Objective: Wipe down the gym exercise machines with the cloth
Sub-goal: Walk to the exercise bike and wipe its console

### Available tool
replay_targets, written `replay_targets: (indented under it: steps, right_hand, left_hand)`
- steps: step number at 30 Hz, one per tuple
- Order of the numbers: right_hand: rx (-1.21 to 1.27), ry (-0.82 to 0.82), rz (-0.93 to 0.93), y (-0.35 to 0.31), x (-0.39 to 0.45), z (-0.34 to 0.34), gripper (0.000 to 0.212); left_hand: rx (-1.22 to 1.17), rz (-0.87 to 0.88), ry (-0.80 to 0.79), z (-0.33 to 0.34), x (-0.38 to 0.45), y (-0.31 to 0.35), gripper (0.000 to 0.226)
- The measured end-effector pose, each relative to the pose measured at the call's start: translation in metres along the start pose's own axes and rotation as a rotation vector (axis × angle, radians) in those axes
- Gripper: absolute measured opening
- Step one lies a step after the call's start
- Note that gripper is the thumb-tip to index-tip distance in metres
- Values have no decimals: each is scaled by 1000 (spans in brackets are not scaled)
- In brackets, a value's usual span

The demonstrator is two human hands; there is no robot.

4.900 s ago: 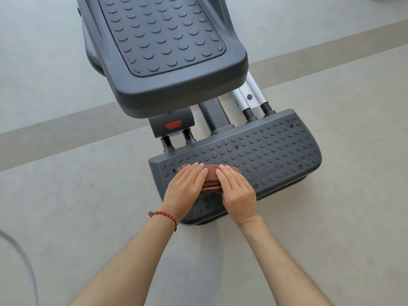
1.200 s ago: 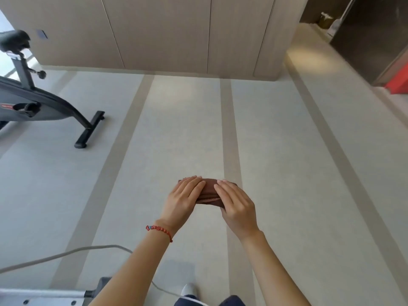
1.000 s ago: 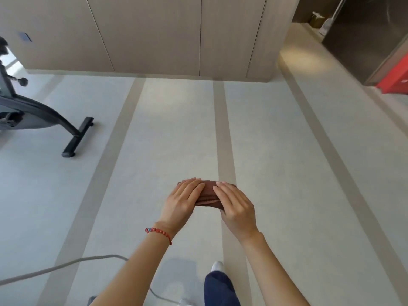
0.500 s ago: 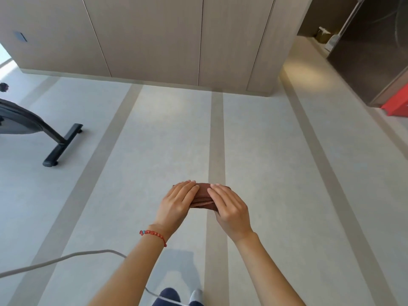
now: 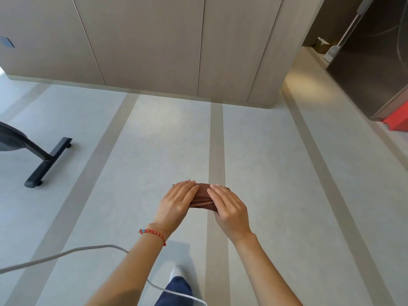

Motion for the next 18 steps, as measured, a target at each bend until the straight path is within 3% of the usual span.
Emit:
replay_targets:
  steps: [18]
  right_hand:
    - [121,-110,-153,43,124,121,21]
  left_hand:
    - [118,-174,-7,40,43,-139,28]
Point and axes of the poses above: each hand's wrist, its own x-axis towards the middle knuckle, its own z-axis out of the palm, y = z × x, the point moved 6 cm from there along x, towards the middle knuckle, and after that the axes turned 14 degrees about x, right-handed, at the moved point
